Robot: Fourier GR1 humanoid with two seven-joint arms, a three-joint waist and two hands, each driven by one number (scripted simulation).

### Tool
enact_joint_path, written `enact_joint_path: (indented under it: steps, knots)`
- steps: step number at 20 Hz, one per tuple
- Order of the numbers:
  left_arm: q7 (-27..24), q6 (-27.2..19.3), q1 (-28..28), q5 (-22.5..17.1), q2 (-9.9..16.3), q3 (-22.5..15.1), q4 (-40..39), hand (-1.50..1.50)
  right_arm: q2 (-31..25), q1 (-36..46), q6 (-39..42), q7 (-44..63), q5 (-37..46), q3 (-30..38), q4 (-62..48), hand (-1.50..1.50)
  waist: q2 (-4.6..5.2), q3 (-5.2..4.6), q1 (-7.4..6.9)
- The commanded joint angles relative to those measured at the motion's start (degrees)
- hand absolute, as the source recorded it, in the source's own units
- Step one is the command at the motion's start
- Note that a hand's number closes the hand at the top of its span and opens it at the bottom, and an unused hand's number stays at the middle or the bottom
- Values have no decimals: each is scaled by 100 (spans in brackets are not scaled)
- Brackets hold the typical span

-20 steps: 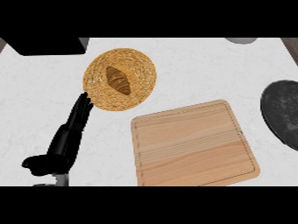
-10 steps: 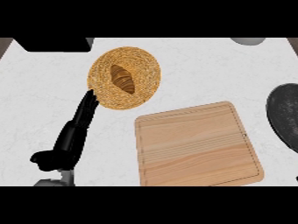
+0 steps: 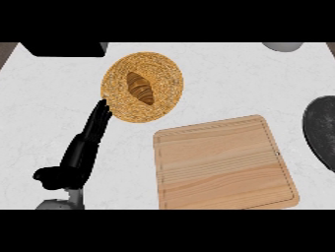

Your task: Pick the squash from the cutting board and place it in the pan

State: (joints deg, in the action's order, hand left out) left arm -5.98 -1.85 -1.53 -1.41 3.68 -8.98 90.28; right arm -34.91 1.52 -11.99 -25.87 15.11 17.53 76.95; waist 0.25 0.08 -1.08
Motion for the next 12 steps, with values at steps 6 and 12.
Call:
enact_joint_path:
  steps: [6, 12]
  knots:
    - [-16, -96, -122, 175, -155, -84, -69, 0, -198, 2416, -244, -1353, 88, 391, -3686, 150, 29, 7, -71]
    - [-84, -83, -260, 222, -254, -158, -289, 0, -669, 2481, 524, -422, 1189, -647, -4527, -150, 86, -9, -164]
